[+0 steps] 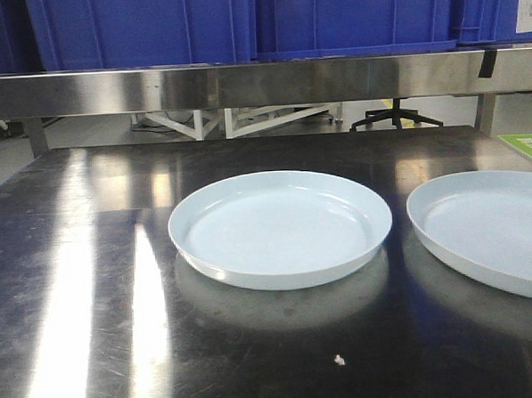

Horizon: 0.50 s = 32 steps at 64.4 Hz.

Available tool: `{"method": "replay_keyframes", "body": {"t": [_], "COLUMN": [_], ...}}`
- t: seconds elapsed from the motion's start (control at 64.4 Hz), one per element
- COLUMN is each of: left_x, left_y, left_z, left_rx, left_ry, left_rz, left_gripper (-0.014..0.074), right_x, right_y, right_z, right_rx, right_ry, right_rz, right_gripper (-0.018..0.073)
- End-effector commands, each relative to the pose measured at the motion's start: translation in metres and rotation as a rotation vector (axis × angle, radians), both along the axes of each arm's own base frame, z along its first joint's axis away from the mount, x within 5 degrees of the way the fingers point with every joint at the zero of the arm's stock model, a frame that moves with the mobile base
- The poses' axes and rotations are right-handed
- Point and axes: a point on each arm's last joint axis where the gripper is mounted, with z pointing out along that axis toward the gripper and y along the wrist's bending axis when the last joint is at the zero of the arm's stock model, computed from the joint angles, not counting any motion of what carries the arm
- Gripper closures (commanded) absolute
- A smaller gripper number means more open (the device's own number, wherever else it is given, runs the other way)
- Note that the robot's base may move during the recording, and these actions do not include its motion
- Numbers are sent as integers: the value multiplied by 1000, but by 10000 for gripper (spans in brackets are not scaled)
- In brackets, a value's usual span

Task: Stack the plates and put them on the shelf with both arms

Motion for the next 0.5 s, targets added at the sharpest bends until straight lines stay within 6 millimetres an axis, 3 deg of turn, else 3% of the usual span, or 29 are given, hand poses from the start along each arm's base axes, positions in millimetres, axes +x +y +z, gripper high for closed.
{"method": "replay_keyframes", "body": {"t": [0.0,0.249,0.357,0.482], "left_x": [5,5,5,5], "left_y": [-1,-1,-1,-1], "left_z": [14,14,14,14], "left_rx": [-14,-14,-14,-14], "left_ry": [-87,-87,-87,-87], "left_rz": [-3,-3,-3,-3], "left_gripper": [506,506,506,506], "right_x": [8,13,17,26], "right_y": [-4,5,24,59], "right_z": [37,125,146,154], "right_rx": [-35,-20,20,63], "right_ry": [-112,-335,-388,-406], "right_rz": [8,17,68,179], "right_gripper": [508,508,508,508]}}
